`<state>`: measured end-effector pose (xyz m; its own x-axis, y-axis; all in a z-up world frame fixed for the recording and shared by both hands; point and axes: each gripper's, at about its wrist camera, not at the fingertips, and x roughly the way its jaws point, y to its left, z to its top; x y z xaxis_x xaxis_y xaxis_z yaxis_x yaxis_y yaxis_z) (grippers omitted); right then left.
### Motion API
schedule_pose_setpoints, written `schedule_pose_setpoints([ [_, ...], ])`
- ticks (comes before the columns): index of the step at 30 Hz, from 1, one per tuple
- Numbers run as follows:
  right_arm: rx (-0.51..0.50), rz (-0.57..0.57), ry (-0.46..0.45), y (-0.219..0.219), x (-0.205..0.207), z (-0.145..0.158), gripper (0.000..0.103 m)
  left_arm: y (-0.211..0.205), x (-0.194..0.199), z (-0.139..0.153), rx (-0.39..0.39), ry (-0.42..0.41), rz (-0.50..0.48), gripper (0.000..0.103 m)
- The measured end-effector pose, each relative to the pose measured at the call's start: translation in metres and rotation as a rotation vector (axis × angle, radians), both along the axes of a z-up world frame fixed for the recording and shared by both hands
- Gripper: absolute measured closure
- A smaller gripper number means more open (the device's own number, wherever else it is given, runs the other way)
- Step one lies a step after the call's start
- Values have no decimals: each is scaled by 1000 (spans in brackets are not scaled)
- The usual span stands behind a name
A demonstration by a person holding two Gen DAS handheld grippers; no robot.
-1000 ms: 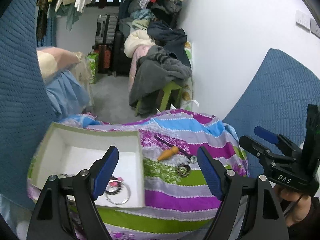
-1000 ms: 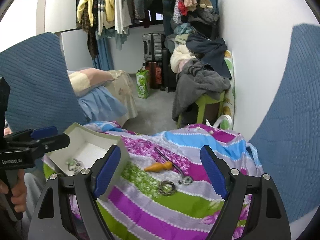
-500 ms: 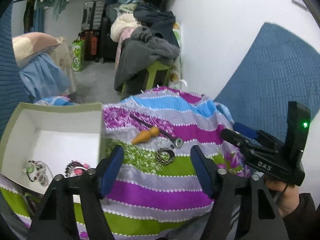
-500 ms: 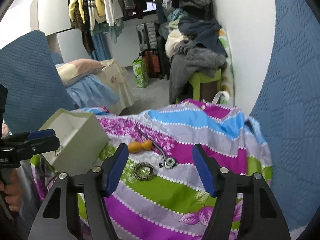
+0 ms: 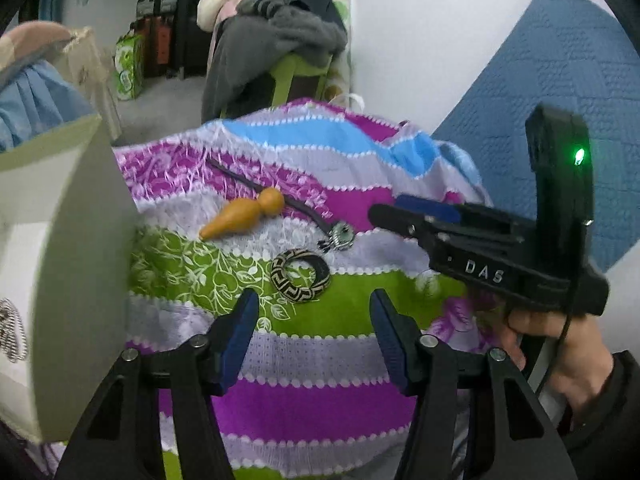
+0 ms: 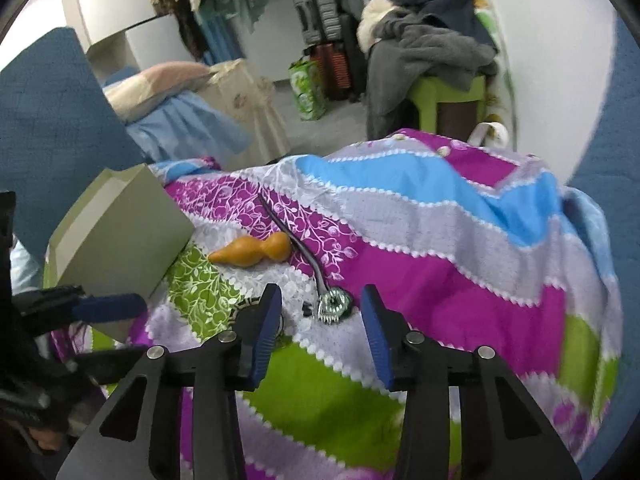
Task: Organize jewelry
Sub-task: 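Grasp the patterned bangle with the left tool while the right tool grasps the black hairpin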
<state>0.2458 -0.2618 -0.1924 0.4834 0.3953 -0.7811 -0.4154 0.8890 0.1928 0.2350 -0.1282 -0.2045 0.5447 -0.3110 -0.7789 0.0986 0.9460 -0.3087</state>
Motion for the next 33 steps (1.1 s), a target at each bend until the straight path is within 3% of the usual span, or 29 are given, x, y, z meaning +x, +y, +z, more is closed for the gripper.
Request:
schedule_pose_setpoints([
  [3, 4, 50, 17, 8, 15, -11, 75, -1, 12, -18, -13, 41, 17, 59],
  [11, -32, 161, 62, 30, 46, -40, 85, 4, 36, -49, -53, 91, 64, 67],
  [16, -25, 190, 59, 38, 57, -41, 87, 5, 46, -53, -52, 84, 70, 68],
  [21, -41, 216, 60, 50, 67, -45, 88, 9, 51, -57, -64, 91, 77, 76],
  [26, -114, 240, 72, 57, 67, -61, 89, 14, 52, -59, -90, 80, 85, 79],
  [33, -185, 247, 8, 62, 60, -61, 95, 10, 51, -60, -71, 70, 79, 92],
])
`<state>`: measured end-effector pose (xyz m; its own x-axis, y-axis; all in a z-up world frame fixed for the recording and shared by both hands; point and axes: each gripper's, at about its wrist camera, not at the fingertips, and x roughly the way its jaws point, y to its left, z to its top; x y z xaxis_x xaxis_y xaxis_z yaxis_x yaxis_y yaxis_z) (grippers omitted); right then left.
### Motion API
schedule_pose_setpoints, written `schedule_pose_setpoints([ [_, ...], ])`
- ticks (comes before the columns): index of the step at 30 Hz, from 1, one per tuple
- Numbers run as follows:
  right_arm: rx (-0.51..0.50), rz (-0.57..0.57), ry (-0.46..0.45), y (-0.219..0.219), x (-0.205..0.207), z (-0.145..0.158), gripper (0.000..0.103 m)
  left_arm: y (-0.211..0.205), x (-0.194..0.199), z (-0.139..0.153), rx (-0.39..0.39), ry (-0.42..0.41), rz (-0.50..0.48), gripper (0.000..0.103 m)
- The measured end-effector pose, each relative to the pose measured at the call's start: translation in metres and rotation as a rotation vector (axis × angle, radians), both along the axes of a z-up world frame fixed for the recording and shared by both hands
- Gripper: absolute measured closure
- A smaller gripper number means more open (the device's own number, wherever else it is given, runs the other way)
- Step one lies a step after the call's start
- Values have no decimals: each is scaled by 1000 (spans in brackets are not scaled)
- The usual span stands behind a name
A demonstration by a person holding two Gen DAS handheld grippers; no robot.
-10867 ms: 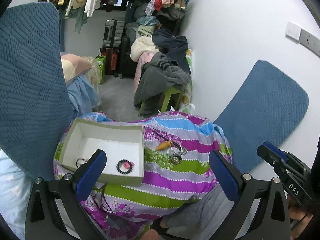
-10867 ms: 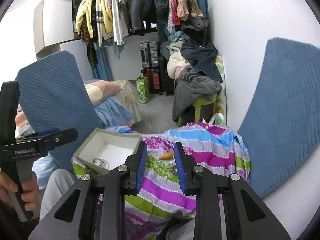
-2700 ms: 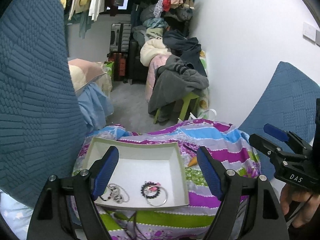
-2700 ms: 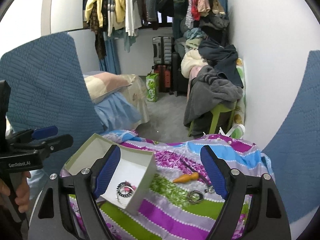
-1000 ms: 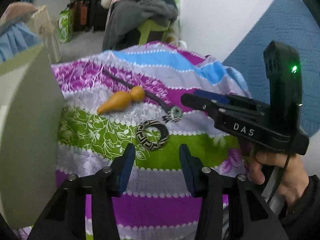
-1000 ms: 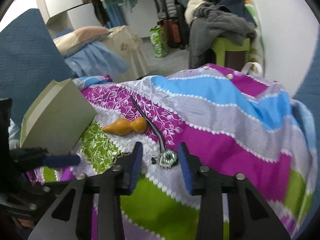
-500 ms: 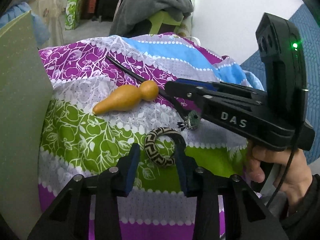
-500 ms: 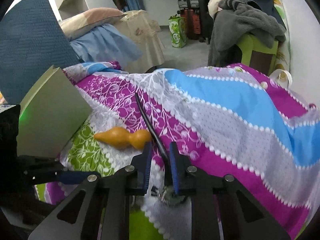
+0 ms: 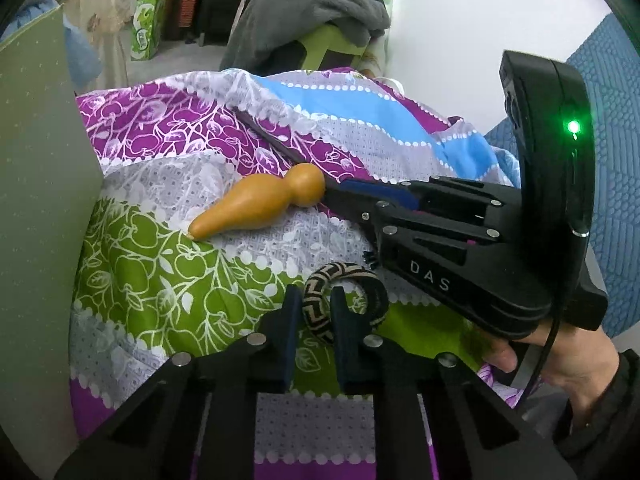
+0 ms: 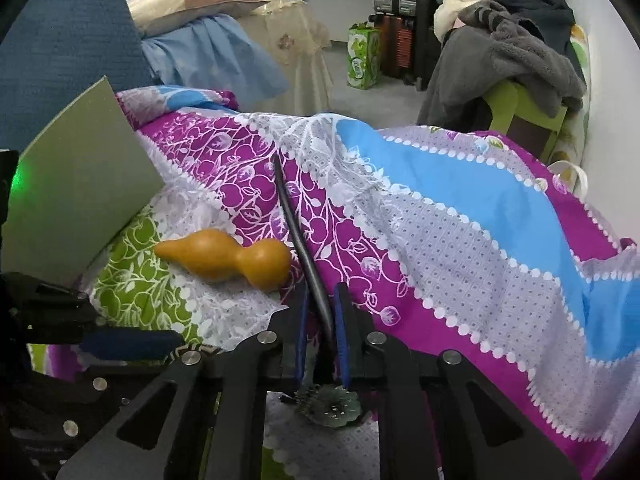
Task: Organize jewelry
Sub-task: 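Grasp the patterned bangle with the left tool while the right tool grasps the black hairpin, then lift and carry the bangle and hairpin over the white box with both tools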
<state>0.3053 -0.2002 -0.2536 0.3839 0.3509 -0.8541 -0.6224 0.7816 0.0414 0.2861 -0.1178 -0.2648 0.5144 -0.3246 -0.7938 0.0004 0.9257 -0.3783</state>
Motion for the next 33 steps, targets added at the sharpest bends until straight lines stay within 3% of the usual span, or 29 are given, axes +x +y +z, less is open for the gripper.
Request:
schedule_pose_setpoints([
  [11, -23, -162, 14, -17, -12, 6, 96, 6, -12, 18, -14, -21, 0, 94],
  [26, -35, -428, 112, -48, -81, 14, 97, 10, -43, 35, -17, -46, -13, 94],
  [33, 26, -552, 129, -60, -100, 36, 96, 17, -61, 61, 11, -70, -41, 94],
])
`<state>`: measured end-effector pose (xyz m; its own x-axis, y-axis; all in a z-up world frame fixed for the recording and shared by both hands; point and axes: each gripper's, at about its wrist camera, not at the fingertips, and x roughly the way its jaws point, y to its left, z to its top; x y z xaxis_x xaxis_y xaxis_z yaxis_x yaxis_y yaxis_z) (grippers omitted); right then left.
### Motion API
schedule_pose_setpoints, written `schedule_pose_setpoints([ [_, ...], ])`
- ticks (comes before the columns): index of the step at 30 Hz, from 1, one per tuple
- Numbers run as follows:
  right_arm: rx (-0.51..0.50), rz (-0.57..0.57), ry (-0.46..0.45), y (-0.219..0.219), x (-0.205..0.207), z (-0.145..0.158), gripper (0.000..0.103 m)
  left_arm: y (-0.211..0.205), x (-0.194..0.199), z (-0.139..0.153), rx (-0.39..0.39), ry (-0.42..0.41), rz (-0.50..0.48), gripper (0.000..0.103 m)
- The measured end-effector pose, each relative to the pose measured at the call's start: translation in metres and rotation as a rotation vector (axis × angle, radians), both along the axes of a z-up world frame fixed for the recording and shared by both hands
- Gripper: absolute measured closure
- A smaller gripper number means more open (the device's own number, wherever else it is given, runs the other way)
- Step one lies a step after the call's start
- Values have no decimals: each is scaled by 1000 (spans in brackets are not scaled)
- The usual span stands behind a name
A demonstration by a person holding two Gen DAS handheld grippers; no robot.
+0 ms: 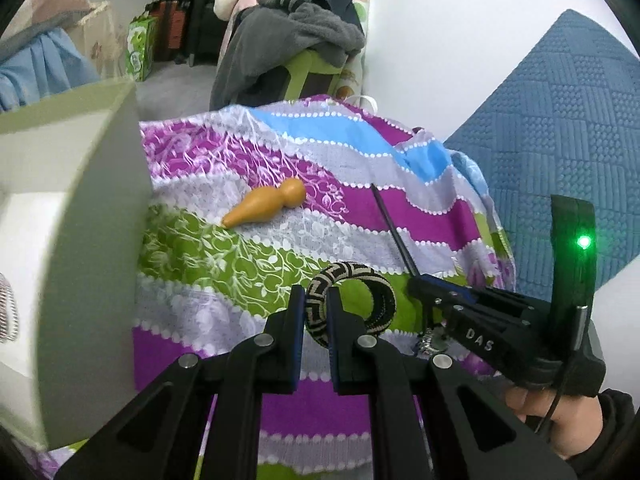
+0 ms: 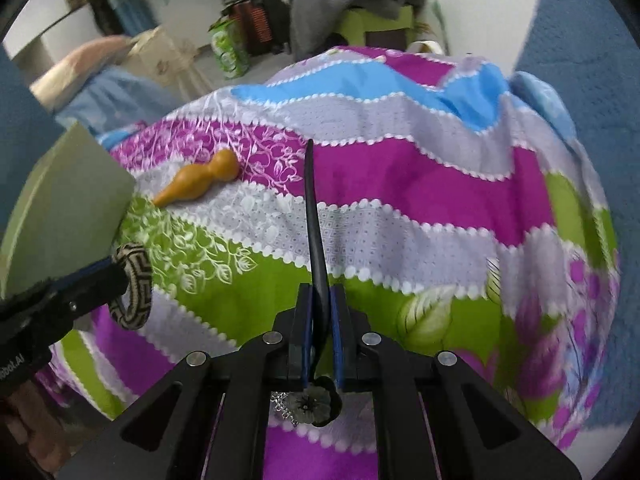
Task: Organize jewelry
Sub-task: 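Lift and carry the bangle and hairpin over the white box with both tools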
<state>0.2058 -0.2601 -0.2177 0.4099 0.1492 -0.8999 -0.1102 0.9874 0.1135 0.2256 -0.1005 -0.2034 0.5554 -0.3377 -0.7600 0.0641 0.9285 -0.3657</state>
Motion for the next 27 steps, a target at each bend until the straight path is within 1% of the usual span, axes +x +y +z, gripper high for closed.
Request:
schedule_pose_setpoints([
  [4, 15, -39, -38, 5, -12, 24, 96, 13, -11, 24, 1, -24, 2, 94],
  [6, 16, -54, -65, 9, -18, 41, 96, 19, -16, 39, 19, -41, 7, 94],
  [13, 40, -80, -181, 24, -17, 107, 96, 48, -21, 92, 56, -104, 27, 94],
  [19, 28, -68, -269, 52, -8, 158, 96, 86, -24, 141, 95, -183, 53, 94],
  [22, -14, -48, -321, 73, -3, 182, 96, 110, -27, 165, 116, -214, 76, 94],
  [27, -20, -47, -377, 98, 2, 210, 96, 149, -37, 198, 141, -252, 107, 94],
])
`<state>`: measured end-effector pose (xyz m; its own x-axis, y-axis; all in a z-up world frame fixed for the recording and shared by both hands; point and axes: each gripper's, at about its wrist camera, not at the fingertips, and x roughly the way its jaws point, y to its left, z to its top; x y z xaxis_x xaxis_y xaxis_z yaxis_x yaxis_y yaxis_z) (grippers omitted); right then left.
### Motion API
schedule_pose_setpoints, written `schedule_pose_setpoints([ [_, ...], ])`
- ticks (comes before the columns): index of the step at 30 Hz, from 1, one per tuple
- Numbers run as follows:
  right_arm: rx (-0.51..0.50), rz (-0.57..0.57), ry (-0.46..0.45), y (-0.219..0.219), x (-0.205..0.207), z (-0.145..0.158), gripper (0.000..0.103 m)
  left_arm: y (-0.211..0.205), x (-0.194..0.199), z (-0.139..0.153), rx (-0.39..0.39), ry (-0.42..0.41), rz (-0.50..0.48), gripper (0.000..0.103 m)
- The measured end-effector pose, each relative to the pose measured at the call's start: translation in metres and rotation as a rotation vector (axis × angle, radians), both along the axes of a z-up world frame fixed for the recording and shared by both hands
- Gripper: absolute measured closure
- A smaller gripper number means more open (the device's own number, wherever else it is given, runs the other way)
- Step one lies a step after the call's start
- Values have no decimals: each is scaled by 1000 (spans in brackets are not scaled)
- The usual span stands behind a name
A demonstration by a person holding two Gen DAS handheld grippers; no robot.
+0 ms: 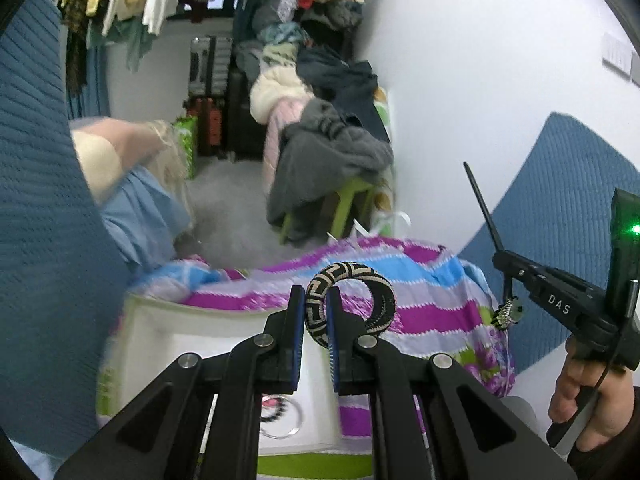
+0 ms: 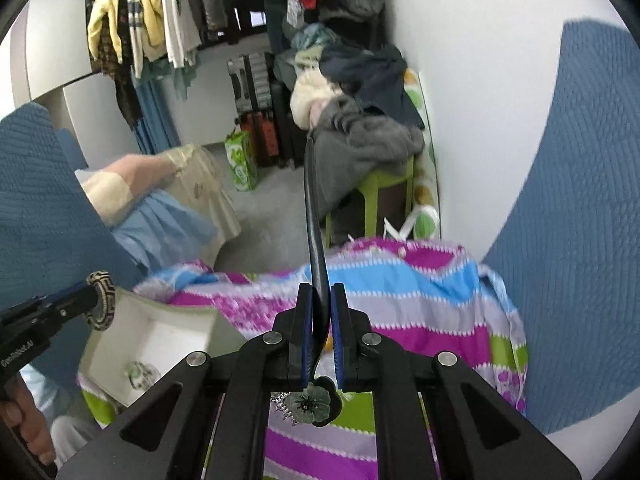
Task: Organize jewelry
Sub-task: 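Lift and carry the bangle and hairpin over the white box with both tools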
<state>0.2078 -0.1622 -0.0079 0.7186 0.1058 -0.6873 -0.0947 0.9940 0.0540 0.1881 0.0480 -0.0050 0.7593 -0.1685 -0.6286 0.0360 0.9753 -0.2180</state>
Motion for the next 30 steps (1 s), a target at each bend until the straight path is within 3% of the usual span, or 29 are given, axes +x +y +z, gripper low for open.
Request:
schedule_pose_setpoints([
  [7, -10, 7, -50, 40, -3, 25, 96, 41, -13, 21, 11, -16, 18, 94],
  [13, -29, 16, -64, 76, -10, 19, 96, 68, -18, 13, 5, -3, 27, 94],
  [20, -56, 67, -1, 120, -10, -25, 96, 97, -17, -32, 36, 81, 49, 94],
  [30, -103, 167, 84, 177, -10, -91, 96, 123, -11, -103, 11, 179, 55, 93],
])
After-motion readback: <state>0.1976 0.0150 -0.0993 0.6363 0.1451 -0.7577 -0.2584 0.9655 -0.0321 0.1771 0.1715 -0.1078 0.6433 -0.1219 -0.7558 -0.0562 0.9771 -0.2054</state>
